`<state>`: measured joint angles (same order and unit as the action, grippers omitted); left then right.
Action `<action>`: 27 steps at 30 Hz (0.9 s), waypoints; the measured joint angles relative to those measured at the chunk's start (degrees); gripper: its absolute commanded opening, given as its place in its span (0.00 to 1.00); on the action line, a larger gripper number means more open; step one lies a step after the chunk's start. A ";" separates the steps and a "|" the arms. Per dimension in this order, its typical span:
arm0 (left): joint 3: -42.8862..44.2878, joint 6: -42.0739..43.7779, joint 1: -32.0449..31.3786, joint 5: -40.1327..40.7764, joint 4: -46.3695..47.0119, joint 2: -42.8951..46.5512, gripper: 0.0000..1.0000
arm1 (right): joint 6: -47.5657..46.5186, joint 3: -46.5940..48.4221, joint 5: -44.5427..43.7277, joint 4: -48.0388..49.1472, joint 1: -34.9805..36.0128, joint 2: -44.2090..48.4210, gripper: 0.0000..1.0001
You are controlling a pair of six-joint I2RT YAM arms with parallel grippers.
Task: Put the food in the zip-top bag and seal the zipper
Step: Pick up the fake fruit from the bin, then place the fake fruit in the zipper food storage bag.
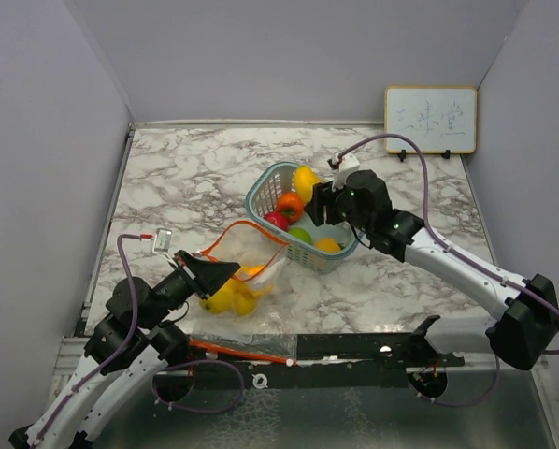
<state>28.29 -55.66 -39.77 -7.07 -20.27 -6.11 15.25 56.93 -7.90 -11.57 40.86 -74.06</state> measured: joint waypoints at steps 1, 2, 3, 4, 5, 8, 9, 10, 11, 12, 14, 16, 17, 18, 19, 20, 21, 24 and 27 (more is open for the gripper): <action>-0.07 -0.09 0.00 0.00 0.00 0.15 0.00 | 0.02 0.00 0.70 0.07 0.00 0.63 0.19; -0.13 -0.17 0.00 0.00 0.00 0.22 0.00 | 0.07 0.00 1.62 0.09 0.00 1.27 0.19; -0.24 -0.20 0.00 0.00 0.02 0.22 0.00 | 0.09 0.00 2.40 0.07 0.00 1.60 0.19; -0.35 -0.24 0.00 0.00 0.00 0.22 0.00 | 0.04 -0.02 3.82 0.07 0.00 2.10 0.19; -0.48 -0.37 0.00 0.02 0.00 0.22 0.00 | 0.02 -0.09 5.27 0.09 0.00 2.54 0.19; -0.68 -0.94 0.00 0.00 -0.42 -0.63 0.00 | -0.79 -0.66 19.37 2.34 0.02 7.85 0.19; -0.68 -0.94 0.00 0.00 -0.42 -0.63 0.00 | -0.79 -0.66 19.37 2.34 0.02 7.85 0.19; -0.66 -1.01 0.00 0.00 -0.46 -0.87 0.00 | -0.52 -0.68 22.45 3.34 0.31 8.44 0.18; -0.59 -0.98 0.00 0.00 -0.44 -1.25 0.00 | -0.24 -0.79 25.97 4.61 0.66 8.74 0.18; -0.57 -0.98 0.00 0.00 -0.46 -1.77 0.00 | 0.00 -0.79 28.83 6.05 1.33 8.87 0.19; -0.57 -0.96 0.00 -0.02 -0.79 -2.34 0.00 | 0.55 -0.79 32.89 8.46 3.85 8.68 0.19; -0.57 -1.01 0.00 -0.02 -0.94 -2.40 0.00 | 1.03 -0.79 35.71 10.54 7.56 7.72 0.19; -0.57 -1.01 0.00 -0.02 -0.83 -2.40 0.00 | 1.20 -0.79 36.44 11.61 8.94 6.99 0.19; -0.57 -1.05 0.00 -0.02 -0.72 -2.40 0.00 | 1.51 -0.79 36.98 12.41 10.34 6.10 0.19; -0.57 -1.09 0.00 -0.07 -0.68 -2.40 0.00 | 2.10 -0.81 37.42 13.42 11.85 4.70 0.18; -0.59 -1.16 0.00 -0.11 -0.52 -2.40 0.00 | 2.49 -0.90 37.46 14.03 12.66 3.63 0.19; -0.59 -1.22 0.00 -0.24 -0.24 -2.40 0.00 | 2.82 -1.16 37.42 14.51 13.18 2.69 0.19; -0.59 -1.16 0.00 -0.63 0.55 -2.40 0.00 | 3.74 -2.56 37.09 14.60 13.35 1.03 0.19; -0.59 -0.81 0.00 -1.07 0.92 -2.40 0.00 | 4.04 -2.97 36.70 13.99 13.29 -0.07 0.19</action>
<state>27.70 -56.47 -39.77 -8.14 -19.35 -8.51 19.29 53.95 28.80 2.42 54.15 -74.13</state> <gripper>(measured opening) 0.012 0.584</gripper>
